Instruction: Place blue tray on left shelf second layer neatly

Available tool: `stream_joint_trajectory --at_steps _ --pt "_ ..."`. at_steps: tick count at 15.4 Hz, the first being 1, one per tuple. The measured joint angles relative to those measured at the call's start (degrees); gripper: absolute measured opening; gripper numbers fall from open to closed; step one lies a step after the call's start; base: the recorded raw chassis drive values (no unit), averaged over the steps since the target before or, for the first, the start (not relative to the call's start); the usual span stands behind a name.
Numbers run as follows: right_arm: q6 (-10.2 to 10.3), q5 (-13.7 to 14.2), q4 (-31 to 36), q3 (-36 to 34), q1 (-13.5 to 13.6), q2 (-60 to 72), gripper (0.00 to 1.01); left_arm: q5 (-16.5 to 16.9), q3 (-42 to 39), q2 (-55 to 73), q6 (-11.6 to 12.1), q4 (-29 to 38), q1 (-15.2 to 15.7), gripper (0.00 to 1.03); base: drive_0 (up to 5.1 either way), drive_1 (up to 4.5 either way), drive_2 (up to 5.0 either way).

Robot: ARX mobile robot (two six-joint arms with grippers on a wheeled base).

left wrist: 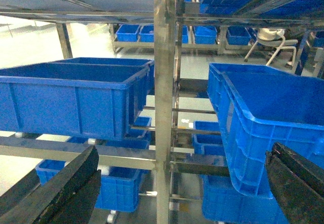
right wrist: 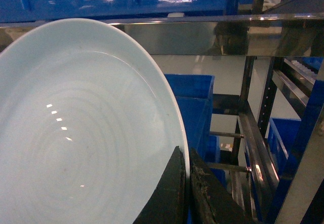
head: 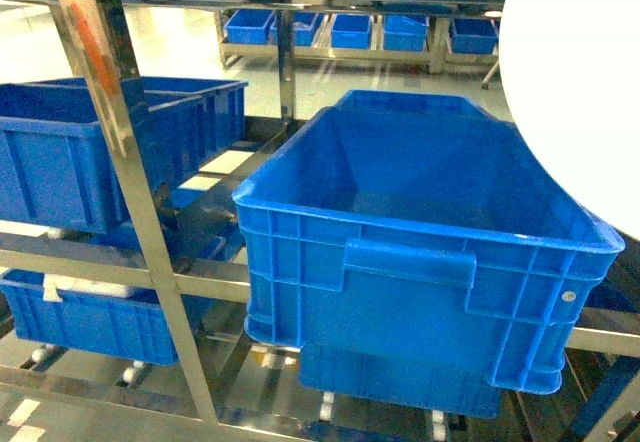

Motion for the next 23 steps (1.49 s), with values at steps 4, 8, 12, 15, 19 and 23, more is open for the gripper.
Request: stream_joint_trajectory --at_steps 4,8,12,15,19,23 --pt "-1.33 0.17 -0.04 0.00 0.17 0.00 0.02 0.02 0.00 0.00 0.00 0.00 0.00 0.98 0.0 0.00 0.0" --pt "-1.33 0.15 -0.02 0.00 0.17 -0.37 0.02 0.00 0.00 0.00 0.00 -0.02 0.02 0.98 0.0 3.25 -3.2" --pt "-1.33 0.17 0.00 0.00 0.17 -0.31 0.02 0.02 0.00 0.00 0.02 0.00 0.00 0.98 0.0 2.77 -2.8" --pt "-1.33 0.17 -0.04 0.00 0.17 0.02 0.02 0.00 0.00 0.00 0.02 -0.02 0.00 0.98 0.0 0.00 0.0" --pt "-0.98 -0.11 -0.66 0.00 0.09 0.02 0.02 0.00 0.00 0.00 0.00 0.00 0.00 0.98 0.0 0.00 0.0" --pt "12.81 -3.98 -3.30 0.59 -1.29 7.39 0.02 0.00 0.00 0.00 0.00 -0.02 0.00 0.98 0.0 0.00 0.0"
